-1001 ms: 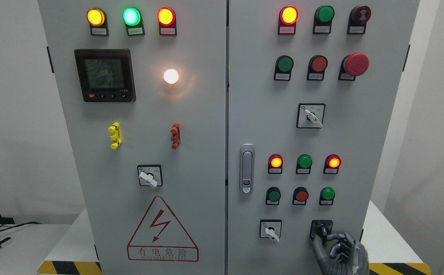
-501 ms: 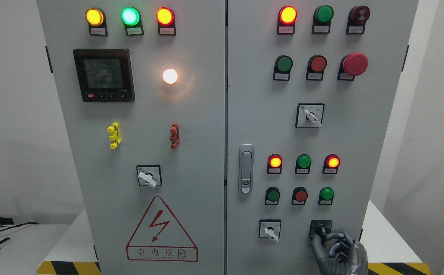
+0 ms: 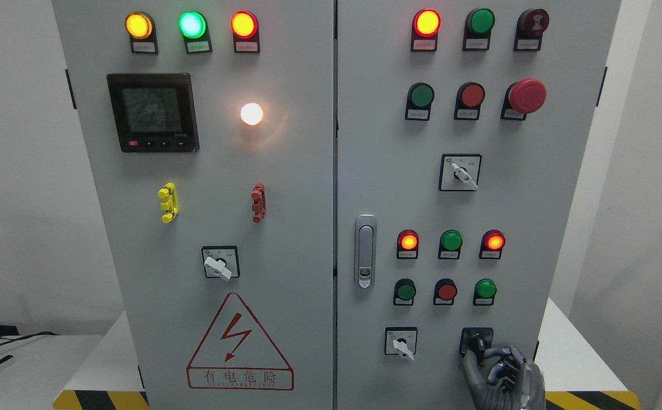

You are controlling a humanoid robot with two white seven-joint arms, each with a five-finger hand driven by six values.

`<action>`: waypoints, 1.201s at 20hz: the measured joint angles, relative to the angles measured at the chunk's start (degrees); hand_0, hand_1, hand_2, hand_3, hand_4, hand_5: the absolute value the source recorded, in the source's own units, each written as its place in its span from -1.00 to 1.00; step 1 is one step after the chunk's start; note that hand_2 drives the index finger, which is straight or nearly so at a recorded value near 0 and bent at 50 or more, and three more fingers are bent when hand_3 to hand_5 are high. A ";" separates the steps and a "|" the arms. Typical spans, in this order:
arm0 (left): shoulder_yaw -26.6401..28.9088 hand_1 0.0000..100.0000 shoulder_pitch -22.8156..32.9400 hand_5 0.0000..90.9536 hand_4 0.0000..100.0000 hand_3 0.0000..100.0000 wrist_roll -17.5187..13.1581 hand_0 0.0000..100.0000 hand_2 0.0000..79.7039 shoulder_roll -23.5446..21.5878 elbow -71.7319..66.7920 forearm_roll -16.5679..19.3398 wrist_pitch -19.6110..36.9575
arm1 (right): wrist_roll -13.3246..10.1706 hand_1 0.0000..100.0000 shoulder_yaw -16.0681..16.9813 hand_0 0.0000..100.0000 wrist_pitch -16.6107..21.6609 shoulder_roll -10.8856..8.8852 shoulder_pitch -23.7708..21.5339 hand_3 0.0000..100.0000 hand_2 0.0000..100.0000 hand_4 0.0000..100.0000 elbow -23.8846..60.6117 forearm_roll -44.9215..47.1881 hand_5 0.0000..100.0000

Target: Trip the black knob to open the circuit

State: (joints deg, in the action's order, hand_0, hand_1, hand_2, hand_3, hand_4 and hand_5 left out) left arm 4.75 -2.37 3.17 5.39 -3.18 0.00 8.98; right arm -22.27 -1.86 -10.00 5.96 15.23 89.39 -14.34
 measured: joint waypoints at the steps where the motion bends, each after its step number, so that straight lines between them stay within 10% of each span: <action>1: 0.00 -0.22 0.00 -1.00 -1.00 -1.00 0.00 -0.76 -1.00 0.00 0.00 0.00 0.00 | 0.01 0.66 -0.02 -0.27 -0.01 0.02 0.05 0.94 0.21 0.85 -0.01 0.01 0.98; 24: 0.00 -0.22 0.00 -1.00 -1.00 -1.00 0.00 -0.76 -1.00 0.01 -0.01 0.00 0.00 | 0.42 0.68 -0.23 -0.24 -0.05 0.69 0.50 0.96 0.22 0.86 0.11 2.43 0.98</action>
State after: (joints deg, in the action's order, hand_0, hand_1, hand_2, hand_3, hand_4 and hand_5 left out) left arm 4.74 -2.37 3.17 5.40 -3.19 0.00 8.98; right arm -21.85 -2.09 -10.06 6.65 15.72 89.50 -11.91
